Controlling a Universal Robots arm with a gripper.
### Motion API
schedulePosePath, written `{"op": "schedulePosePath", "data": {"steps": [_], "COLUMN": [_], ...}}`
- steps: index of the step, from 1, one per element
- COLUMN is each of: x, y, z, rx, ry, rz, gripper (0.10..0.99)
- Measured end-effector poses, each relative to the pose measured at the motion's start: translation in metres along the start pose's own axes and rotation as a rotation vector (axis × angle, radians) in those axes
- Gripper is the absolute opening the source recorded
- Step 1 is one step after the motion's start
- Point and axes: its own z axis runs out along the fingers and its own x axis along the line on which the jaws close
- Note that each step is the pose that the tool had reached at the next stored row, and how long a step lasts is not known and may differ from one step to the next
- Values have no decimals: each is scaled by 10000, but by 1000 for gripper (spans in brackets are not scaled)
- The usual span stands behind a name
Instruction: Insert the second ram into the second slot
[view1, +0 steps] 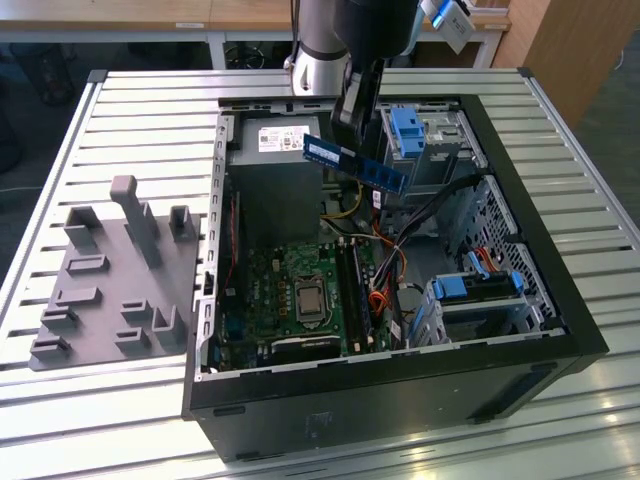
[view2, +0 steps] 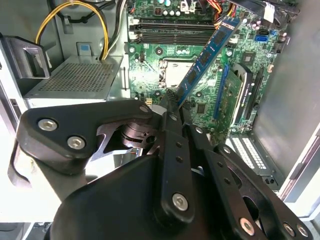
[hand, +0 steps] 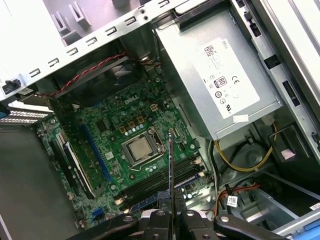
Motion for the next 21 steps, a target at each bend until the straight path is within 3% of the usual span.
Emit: {"op": "schedulePosePath", "data": {"steps": [21], "x": [0], "y": [0], "z": [0], "rx": [-26], "ry": [-22], "rz": [567], "gripper": [137]}}
